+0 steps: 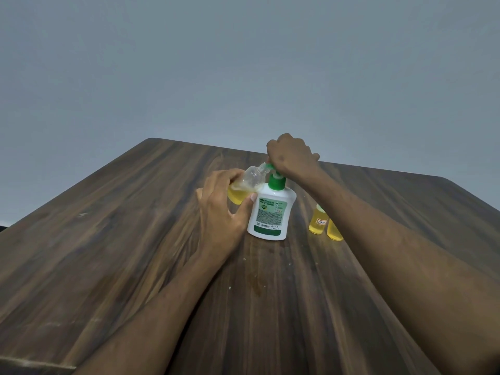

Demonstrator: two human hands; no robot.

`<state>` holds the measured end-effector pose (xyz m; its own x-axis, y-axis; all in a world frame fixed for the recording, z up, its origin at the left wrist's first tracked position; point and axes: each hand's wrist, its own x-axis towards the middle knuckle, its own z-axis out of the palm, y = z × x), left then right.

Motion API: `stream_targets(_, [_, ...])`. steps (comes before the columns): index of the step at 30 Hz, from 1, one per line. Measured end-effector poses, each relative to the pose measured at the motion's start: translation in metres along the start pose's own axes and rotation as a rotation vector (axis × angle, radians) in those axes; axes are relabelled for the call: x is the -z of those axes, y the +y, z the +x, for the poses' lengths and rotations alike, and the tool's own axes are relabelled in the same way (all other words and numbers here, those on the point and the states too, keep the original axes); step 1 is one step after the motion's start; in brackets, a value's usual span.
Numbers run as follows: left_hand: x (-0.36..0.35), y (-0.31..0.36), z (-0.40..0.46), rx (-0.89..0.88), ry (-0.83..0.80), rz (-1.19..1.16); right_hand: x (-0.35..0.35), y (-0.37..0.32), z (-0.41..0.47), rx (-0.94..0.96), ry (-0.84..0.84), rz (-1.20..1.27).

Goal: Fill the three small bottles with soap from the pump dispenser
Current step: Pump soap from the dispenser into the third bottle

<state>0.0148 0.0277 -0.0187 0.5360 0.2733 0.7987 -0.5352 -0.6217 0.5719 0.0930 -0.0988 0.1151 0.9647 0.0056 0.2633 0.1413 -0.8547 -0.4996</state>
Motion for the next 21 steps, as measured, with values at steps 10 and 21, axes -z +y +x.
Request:
stream_targets(10, [0.0002, 0.0003, -0.0001, -0.009, -0.005, 0.0, -0.0015, 0.0, -0.0004, -0.002, -0.012, -0.065])
stream_targets(21, [-0.0009, -0.0005, 0.0004, -0.014, 0.008, -0.006, 0.002, -0.0027, 0.0001, 0.006, 0.019, -0.07])
